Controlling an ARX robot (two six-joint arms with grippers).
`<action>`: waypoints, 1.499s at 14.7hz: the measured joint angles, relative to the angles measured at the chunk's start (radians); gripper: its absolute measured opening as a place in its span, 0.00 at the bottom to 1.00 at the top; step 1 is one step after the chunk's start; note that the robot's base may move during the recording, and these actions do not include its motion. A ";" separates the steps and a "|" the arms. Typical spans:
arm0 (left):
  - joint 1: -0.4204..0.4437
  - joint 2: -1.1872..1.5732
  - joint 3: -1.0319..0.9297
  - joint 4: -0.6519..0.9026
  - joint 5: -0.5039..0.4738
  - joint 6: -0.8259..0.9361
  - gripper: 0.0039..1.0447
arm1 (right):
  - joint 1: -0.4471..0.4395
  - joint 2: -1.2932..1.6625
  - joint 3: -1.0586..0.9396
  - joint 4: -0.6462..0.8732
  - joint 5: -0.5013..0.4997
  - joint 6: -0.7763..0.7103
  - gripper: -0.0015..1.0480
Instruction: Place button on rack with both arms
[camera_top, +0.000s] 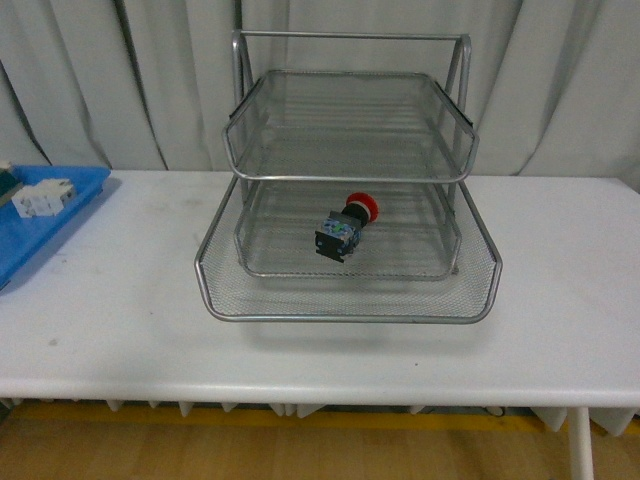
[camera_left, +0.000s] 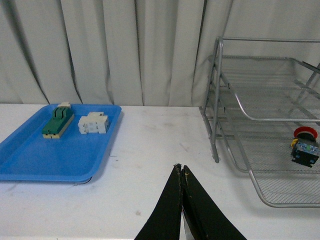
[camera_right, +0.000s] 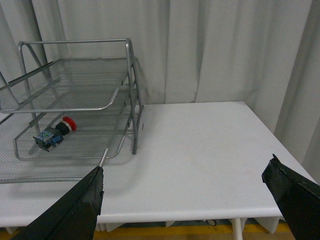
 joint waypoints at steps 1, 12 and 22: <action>0.002 -0.039 -0.011 -0.029 0.000 0.000 0.01 | 0.000 0.000 0.000 0.000 0.000 0.000 0.94; 0.002 -0.396 -0.055 -0.325 0.000 0.000 0.01 | 0.000 0.000 0.000 0.000 0.000 0.000 0.94; 0.002 -0.657 -0.055 -0.596 -0.001 0.000 0.01 | 0.000 0.000 0.000 0.000 0.000 0.000 0.94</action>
